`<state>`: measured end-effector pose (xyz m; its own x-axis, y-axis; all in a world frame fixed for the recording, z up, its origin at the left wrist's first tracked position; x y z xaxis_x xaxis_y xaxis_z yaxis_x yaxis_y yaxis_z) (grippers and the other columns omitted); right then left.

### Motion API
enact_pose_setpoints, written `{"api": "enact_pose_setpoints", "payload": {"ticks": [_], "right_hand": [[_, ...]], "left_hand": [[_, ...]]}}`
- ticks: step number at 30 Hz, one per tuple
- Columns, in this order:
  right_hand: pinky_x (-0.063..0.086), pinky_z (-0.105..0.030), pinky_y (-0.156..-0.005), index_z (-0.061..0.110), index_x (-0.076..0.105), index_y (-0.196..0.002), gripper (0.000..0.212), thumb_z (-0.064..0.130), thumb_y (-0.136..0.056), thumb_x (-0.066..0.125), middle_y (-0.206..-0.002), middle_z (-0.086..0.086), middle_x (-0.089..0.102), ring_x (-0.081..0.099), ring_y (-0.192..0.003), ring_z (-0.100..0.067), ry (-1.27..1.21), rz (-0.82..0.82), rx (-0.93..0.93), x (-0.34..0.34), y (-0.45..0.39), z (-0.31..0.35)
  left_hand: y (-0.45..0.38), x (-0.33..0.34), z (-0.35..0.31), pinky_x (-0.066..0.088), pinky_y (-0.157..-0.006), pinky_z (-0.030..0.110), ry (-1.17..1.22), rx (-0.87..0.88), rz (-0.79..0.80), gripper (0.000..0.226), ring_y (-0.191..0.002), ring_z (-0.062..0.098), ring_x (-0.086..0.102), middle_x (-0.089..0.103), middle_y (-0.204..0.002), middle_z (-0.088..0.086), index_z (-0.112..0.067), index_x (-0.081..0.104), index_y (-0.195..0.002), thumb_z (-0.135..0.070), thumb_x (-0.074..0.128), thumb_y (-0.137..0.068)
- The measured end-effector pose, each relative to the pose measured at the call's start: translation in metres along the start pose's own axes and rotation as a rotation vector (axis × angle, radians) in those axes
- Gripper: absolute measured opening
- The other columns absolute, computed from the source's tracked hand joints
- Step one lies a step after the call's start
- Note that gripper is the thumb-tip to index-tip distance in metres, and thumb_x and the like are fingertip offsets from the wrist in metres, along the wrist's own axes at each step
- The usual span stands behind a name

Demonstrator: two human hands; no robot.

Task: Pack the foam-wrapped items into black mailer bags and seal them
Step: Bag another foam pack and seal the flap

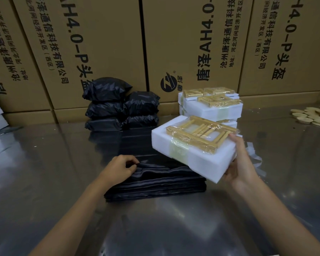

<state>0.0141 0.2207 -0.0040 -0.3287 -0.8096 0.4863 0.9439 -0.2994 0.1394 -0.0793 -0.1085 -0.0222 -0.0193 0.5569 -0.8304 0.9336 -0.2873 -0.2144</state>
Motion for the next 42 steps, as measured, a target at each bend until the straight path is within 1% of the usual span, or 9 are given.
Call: {"api": "enact_pose_setpoints", "payload": {"ticks": [4,8,12,16,20,23,30,36,42], "right_hand": [[0.059,-0.038,-0.082,0.031,0.069,-0.119,0.060,0.067,-0.072,0.071,-0.108,0.004,0.077,0.073,-0.101,-0.018,0.002,-0.006,0.002,-0.003,-0.002,-0.001],[0.058,-0.039,-0.084,0.031,0.069,-0.119,0.060,0.066,-0.071,0.072,-0.107,0.005,0.077,0.073,-0.101,-0.018,-0.009,-0.012,0.012,-0.002,-0.001,-0.003],[0.056,-0.042,-0.093,0.031,0.069,-0.120,0.060,0.066,-0.072,0.072,-0.109,0.005,0.077,0.072,-0.105,-0.020,0.006,0.006,0.003,0.002,-0.001,-0.004],[0.048,-0.049,-0.106,0.030,0.071,-0.121,0.059,0.065,-0.074,0.071,-0.114,0.002,0.075,0.069,-0.112,-0.023,-0.012,0.074,0.003,0.003,0.001,-0.002],[0.046,-0.047,-0.107,0.029,0.069,-0.126,0.056,0.062,-0.081,0.065,-0.123,-0.001,0.072,0.065,-0.119,-0.025,-0.059,0.181,-0.032,0.004,0.003,0.005],[0.056,-0.041,-0.090,0.029,0.072,-0.122,0.052,0.062,-0.083,0.062,-0.122,-0.003,0.072,0.070,-0.111,-0.025,-0.075,0.281,-0.002,0.004,0.003,0.009],[0.058,-0.029,-0.059,0.020,0.079,-0.078,0.031,0.045,-0.088,0.064,-0.074,-0.001,0.074,0.073,-0.068,-0.017,0.008,0.388,0.191,0.004,-0.004,0.001],[0.059,-0.040,-0.073,0.020,0.080,-0.104,0.041,0.055,-0.084,0.069,-0.108,-0.010,0.076,0.075,-0.094,-0.028,0.062,0.335,0.261,-0.003,0.003,-0.018],[0.049,-0.051,-0.103,0.022,0.072,-0.122,0.052,0.059,-0.087,0.061,-0.124,-0.009,0.071,0.067,-0.115,-0.030,-0.067,0.203,0.183,0.000,0.013,-0.022]], "left_hand": [[-0.002,-0.007,0.008,0.052,-0.090,0.041,0.066,-0.090,0.074,0.024,-0.099,0.031,0.067,0.074,-0.103,-0.003,-0.038,0.070,-0.091,-0.018,0.060,-0.096],[0.001,-0.008,0.003,0.048,-0.062,0.015,0.070,0.008,-0.069,0.029,-0.071,0.002,0.063,0.069,-0.089,-0.009,-0.034,0.061,-0.088,-0.006,0.057,-0.096],[0.003,-0.008,-0.009,0.039,-0.056,0.024,0.088,0.110,-0.128,0.040,-0.055,0.006,0.046,0.058,-0.075,0.002,-0.023,0.052,-0.072,0.014,0.045,-0.086],[0.002,-0.008,-0.017,0.043,-0.085,0.017,0.003,0.143,-0.148,0.038,-0.093,0.006,0.056,0.061,-0.100,-0.006,-0.013,0.075,-0.093,0.013,0.049,-0.089],[0.000,-0.005,-0.017,0.029,-0.094,0.030,-0.186,0.165,-0.161,0.048,-0.115,0.013,0.043,0.051,-0.123,-0.008,-0.018,0.061,-0.131,-0.001,0.064,-0.086],[0.002,-0.005,-0.022,0.026,-0.092,0.031,-0.239,0.189,-0.144,0.071,-0.123,0.012,0.034,0.038,-0.138,-0.010,-0.024,0.044,-0.146,-0.008,0.068,-0.082],[0.003,-0.005,-0.043,0.013,-0.097,0.031,-0.213,0.249,-0.157,0.087,-0.134,0.009,0.016,0.014,-0.155,-0.015,-0.034,0.014,-0.156,-0.044,0.067,-0.088],[0.004,-0.004,-0.050,0.009,-0.122,0.041,-0.044,0.255,-0.016,0.092,-0.150,0.008,-0.003,-0.009,-0.158,-0.030,-0.042,-0.004,-0.155,-0.061,0.054,-0.085],[0.010,0.000,-0.043,0.017,-0.118,0.019,0.000,0.224,-0.032,0.099,-0.137,-0.024,-0.006,-0.013,-0.153,-0.041,-0.038,0.000,-0.156,0.001,0.060,-0.088]]}}
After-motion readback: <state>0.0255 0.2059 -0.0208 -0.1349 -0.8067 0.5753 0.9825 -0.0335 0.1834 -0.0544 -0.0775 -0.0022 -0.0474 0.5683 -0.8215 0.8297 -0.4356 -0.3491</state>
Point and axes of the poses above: each hand's wrist, its own y-axis away from the middle knuckle, its own x-axis out of the palm, z = x × y, the point moved 3 cm from there along -y, towards the middle knuckle
